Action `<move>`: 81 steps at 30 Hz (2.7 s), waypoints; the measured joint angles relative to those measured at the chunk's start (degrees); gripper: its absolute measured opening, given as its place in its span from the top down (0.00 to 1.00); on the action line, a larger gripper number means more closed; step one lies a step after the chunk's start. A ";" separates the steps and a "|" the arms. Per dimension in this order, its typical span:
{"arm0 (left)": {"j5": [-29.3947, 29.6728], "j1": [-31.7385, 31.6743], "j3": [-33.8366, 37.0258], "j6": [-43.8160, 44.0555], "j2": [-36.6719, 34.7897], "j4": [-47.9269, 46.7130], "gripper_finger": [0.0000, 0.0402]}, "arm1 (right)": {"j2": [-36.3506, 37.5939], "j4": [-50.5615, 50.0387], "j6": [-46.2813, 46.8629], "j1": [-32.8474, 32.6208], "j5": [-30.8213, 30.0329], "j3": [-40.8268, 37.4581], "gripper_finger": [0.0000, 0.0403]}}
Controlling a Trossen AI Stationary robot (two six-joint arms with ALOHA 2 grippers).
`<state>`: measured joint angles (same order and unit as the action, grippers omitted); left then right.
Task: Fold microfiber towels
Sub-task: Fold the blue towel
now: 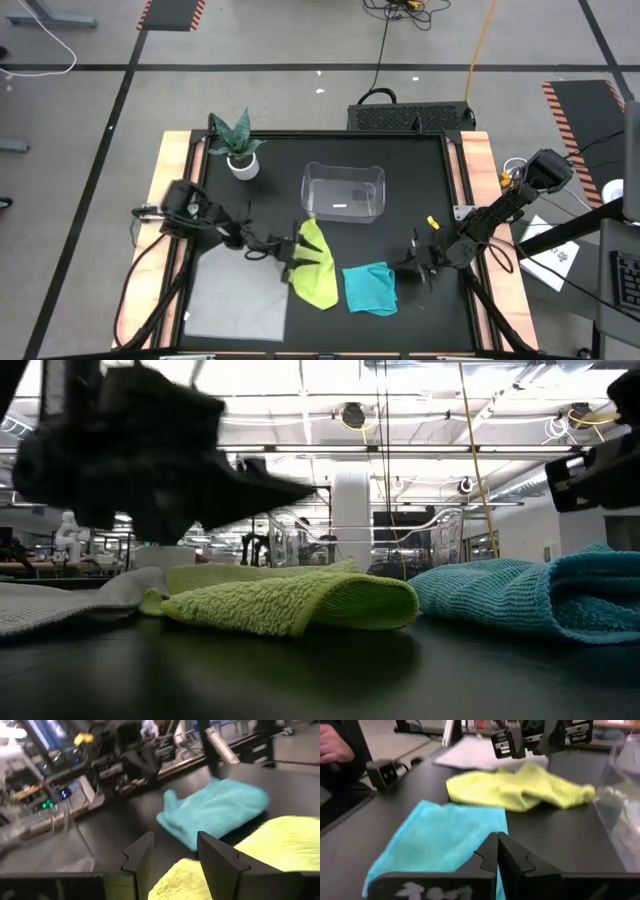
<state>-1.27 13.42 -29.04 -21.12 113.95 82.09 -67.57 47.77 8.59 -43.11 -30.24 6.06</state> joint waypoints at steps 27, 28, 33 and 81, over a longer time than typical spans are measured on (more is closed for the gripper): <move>53.66 29.37 28.46 -21.44 -50.86 6.80 0.70 | 27.63 -5.37 -21.70 -25.75 -34.28 -0.04 1.00; 53.08 29.43 28.53 -21.14 -52.10 6.40 0.73 | 28.04 -5.48 -21.67 -26.55 -34.45 -0.40 1.00; 49.52 29.97 28.51 -24.07 -55.04 4.81 0.83 | 29.32 -1.49 -23.13 -30.79 -34.39 -2.81 1.00; 29.31 19.57 17.60 -8.55 -86.74 -68.67 0.88 | 48.28 -45.62 -14.61 -10.12 -1.81 4.00 1.00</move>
<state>28.05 32.99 -11.44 -29.68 27.21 13.42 -19.29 2.15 -6.02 -53.23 -32.05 10.06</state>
